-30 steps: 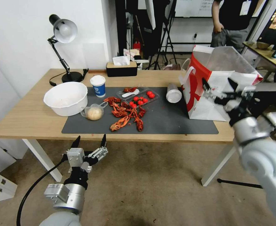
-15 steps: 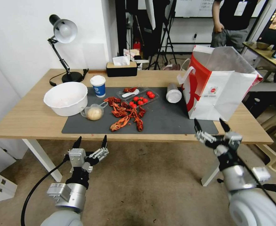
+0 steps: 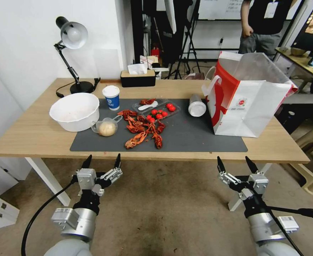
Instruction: Pick up the trash from the table and place it into the takeout bag.
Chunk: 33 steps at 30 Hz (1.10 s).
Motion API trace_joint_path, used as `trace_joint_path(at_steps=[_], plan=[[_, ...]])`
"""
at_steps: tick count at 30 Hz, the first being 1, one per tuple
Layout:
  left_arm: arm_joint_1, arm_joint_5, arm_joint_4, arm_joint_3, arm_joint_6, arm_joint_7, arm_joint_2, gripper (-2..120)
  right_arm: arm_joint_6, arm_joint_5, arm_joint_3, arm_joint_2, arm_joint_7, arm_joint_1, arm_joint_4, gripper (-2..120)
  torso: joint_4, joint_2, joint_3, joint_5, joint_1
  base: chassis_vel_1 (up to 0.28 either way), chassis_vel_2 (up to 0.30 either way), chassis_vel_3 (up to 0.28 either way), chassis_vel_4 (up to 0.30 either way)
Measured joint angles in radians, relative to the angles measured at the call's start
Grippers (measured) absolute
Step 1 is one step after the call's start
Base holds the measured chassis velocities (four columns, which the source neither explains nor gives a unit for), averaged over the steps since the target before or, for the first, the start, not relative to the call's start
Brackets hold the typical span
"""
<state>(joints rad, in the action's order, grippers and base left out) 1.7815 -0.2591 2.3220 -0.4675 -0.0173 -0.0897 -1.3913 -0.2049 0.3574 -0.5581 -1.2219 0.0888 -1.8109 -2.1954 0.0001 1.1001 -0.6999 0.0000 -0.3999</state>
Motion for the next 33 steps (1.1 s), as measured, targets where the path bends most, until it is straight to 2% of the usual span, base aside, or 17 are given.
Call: trace_joint_path(at_steps=[13, 24, 33], plan=[[-0.012, -0.003, -0.013, -0.004, 0.001, 0.003, 0.003, 100, 0.027, -0.016, 0.013, -0.050, 0.000, -0.034, -0.006, 100, -0.0001, 0.000, 0.000, 0.0000, 0.000, 0.000, 0.000, 0.000, 0.000], [-0.011, 0.000, -0.015, -0.004, 0.001, 0.003, 0.002, 100, 0.035, -0.028, 0.033, -0.051, -0.007, -0.033, 0.004, 100, -0.0001, 0.000, 0.000, 0.0000, 0.000, 0.000, 0.000, 0.000, 0.000], [-0.009, 0.001, -0.014, -0.008, 0.006, 0.002, 0.000, 100, 0.076, -0.035, 0.052, -0.033, -0.002, 0.009, -0.003, 100, -0.0001, 0.000, 0.000, 0.0000, 0.000, 0.000, 0.000, 0.000, 0.000]])
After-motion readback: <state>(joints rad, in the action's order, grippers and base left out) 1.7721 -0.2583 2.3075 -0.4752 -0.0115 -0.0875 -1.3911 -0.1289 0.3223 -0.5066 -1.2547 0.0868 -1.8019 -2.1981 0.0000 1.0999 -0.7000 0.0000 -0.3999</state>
